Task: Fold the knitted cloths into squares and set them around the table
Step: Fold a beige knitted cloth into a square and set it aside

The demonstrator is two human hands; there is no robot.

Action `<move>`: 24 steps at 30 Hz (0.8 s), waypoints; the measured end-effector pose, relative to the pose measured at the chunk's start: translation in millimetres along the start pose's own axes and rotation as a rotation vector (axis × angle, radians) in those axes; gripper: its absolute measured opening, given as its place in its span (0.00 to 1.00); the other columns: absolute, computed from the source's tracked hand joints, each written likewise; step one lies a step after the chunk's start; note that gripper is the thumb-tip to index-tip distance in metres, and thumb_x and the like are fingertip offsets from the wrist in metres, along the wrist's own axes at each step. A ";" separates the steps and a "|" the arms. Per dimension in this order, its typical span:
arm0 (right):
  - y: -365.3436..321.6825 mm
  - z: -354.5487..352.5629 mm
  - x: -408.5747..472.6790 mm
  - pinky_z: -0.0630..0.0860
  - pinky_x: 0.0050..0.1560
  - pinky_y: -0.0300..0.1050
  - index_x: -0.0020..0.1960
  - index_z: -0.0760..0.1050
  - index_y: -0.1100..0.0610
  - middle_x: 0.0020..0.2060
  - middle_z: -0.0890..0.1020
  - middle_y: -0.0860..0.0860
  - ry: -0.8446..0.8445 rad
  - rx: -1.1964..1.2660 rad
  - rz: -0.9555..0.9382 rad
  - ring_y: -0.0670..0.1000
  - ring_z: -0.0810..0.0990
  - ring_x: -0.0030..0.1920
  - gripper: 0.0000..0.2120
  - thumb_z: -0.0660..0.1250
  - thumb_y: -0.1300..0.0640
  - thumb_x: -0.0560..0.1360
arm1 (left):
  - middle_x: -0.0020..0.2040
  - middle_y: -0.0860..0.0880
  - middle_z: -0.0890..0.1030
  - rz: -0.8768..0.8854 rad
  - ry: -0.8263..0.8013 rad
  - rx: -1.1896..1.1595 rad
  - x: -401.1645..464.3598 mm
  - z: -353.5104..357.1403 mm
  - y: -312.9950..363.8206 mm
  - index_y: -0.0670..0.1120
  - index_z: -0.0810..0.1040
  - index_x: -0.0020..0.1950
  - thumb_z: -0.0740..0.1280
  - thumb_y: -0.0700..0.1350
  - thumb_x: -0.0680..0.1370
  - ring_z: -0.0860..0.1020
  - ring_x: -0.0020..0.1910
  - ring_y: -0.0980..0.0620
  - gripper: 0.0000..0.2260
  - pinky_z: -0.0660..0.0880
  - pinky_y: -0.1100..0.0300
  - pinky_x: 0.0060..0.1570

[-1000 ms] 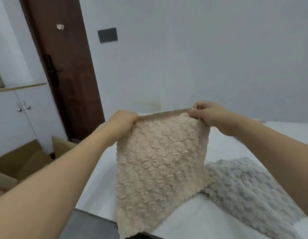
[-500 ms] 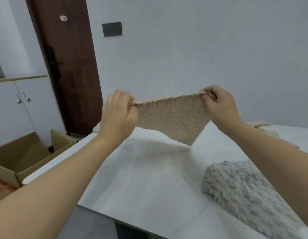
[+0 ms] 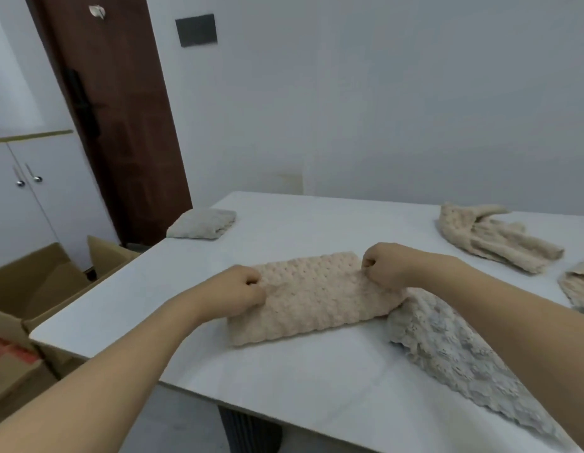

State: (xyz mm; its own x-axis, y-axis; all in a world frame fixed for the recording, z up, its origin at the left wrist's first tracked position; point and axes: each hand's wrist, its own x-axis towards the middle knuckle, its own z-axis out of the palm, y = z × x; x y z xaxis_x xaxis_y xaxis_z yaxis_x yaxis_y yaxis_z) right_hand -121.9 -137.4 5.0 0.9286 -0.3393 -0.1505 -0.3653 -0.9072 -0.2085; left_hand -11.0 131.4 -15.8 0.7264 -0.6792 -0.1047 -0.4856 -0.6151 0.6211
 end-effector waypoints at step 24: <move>-0.8 84.2 111.9 0.67 0.53 0.50 0.50 0.75 0.59 0.49 0.71 0.55 0.622 0.085 0.096 0.57 0.68 0.49 0.13 0.56 0.53 0.76 | 0.62 0.48 0.73 -0.093 0.570 0.272 91.4 40.0 -63.1 0.51 0.74 0.66 0.58 0.47 0.82 0.70 0.61 0.45 0.14 0.62 0.52 0.62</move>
State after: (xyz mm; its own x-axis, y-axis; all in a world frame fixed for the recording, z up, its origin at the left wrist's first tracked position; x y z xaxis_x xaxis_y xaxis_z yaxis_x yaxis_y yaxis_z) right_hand -23.2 -153.7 -93.1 0.7463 -0.5227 0.4120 -0.4292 -0.8511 -0.3023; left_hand 66.7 92.2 -95.6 0.8797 -0.3448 0.3275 -0.4599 -0.7919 0.4017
